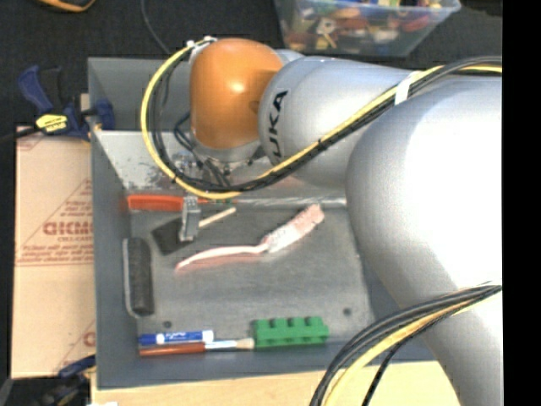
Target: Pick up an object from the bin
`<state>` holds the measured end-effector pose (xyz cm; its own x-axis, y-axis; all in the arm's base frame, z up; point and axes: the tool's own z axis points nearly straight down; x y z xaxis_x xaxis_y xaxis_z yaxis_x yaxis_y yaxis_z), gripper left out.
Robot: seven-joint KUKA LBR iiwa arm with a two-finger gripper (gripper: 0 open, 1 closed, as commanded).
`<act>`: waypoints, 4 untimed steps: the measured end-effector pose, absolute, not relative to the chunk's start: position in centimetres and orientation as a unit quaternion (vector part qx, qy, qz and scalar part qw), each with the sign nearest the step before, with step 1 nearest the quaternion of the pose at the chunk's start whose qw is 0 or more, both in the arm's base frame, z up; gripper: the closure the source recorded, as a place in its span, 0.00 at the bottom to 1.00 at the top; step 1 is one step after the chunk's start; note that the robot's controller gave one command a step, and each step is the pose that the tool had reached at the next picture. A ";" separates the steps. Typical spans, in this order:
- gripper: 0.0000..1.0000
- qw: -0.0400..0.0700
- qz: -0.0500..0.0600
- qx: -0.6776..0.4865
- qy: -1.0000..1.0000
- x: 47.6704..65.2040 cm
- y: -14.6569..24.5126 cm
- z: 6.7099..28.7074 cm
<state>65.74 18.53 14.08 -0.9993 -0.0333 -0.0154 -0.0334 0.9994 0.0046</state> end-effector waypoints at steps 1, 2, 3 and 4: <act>0.00 0.002 0.001 -0.021 1.000 65.6 14.5 10.1; 0.00 0.011 0.004 -0.004 1.000 65.4 16.1 7.2; 1.00 0.008 0.003 0.011 1.000 65.3 18.2 7.1; 1.00 0.008 0.003 0.011 1.000 65.3 18.2 7.1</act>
Offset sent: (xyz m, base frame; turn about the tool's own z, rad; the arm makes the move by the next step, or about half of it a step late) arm -0.0058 -0.0242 -0.0708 0.0269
